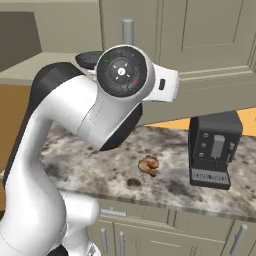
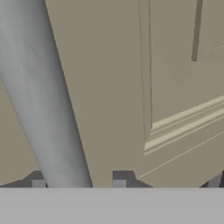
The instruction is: Retrieve the pan from the cabinet, then place the raw meat into the pan to avoid contamination.
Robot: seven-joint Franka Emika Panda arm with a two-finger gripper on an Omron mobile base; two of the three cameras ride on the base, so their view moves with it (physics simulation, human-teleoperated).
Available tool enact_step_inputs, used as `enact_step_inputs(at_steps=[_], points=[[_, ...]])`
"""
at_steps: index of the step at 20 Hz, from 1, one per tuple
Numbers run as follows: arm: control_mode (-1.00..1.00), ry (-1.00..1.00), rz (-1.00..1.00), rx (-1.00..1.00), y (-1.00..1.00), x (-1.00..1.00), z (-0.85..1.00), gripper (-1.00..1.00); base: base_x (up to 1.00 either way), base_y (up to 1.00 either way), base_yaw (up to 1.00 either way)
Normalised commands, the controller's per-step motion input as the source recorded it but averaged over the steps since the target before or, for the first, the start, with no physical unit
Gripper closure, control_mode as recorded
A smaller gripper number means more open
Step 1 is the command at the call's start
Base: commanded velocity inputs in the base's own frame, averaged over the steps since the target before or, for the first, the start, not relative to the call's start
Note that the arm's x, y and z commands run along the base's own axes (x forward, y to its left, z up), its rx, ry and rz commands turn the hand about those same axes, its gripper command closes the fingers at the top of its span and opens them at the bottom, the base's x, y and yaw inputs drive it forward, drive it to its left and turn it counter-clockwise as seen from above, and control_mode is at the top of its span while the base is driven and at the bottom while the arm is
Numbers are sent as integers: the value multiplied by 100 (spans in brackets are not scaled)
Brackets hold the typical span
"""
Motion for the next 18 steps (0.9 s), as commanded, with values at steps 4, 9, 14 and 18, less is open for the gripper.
enact_step_inputs(at_steps=[4,9,14,18], points=[[-100,-2,0,11,-62,-82,19,100,0,0,0],[-100,0,0,0,-2,-5,0,100,0,0,0],[-100,0,0,0,0,0,0,-100,0,0,0],[-100,0,0,0,-12,-39,0,-100,0,0,0]])
